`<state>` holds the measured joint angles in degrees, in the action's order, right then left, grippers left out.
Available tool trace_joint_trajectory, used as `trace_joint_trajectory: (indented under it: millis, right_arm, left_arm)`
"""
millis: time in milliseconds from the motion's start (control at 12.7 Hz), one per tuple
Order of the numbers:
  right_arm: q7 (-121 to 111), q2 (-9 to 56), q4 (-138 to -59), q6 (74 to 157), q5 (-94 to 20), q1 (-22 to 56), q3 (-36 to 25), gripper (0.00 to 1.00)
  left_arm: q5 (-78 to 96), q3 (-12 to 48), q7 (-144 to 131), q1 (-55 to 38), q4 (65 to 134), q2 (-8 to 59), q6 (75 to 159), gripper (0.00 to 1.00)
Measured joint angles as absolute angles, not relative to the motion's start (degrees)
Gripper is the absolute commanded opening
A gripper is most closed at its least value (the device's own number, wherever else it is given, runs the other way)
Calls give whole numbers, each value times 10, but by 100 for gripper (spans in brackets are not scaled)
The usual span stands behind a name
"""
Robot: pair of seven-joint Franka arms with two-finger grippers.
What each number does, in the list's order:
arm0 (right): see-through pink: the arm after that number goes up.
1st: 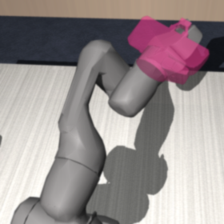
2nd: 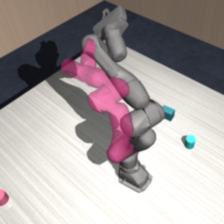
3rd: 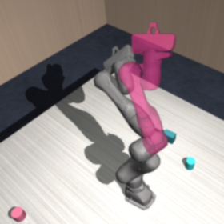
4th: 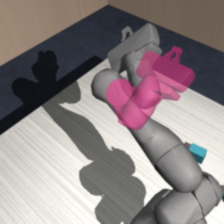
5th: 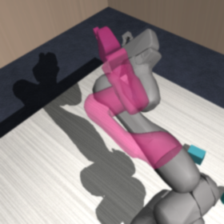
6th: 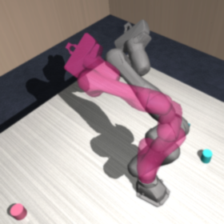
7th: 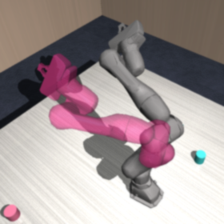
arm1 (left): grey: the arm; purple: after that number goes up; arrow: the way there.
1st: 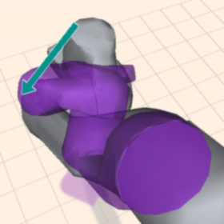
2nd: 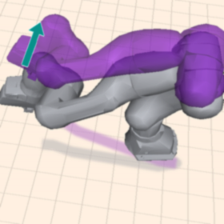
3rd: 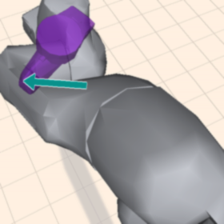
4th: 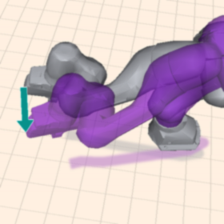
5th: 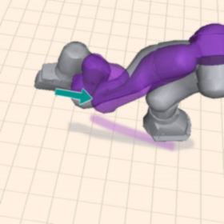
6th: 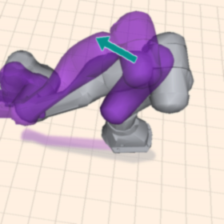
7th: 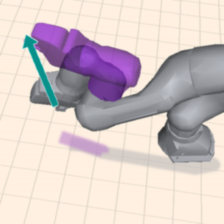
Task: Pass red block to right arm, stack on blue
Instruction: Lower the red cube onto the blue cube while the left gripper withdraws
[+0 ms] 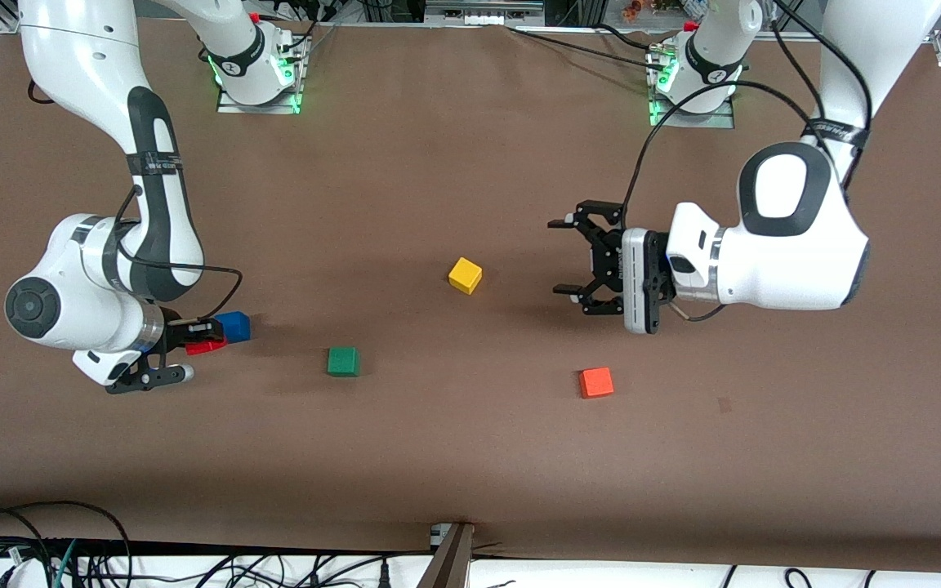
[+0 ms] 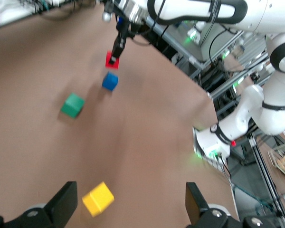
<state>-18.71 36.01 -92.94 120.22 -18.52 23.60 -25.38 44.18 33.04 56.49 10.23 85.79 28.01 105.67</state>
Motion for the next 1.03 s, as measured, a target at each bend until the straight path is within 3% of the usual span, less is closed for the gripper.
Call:
trace_joint_trajectory:
  millis: [158,474,711,1026]
  right_arm:
    - [-187,348,-967,1249,-182,250,-257,23]
    - [-180,325,-1015,1265,-182,320,-308,23]
    - [-179,311,-1059,1309,-182,362,-343,24]
    - [-179,302,-1114,1392,-182,380,-347,24]
  left_arm:
    - [408,329,526,110,846,276,1029,100]
    - [347,327,476,140,834,276,980,100]
    - [292,326,420,159,794,272,902,100]
    - [225,325,314,165,749,267,824,100]
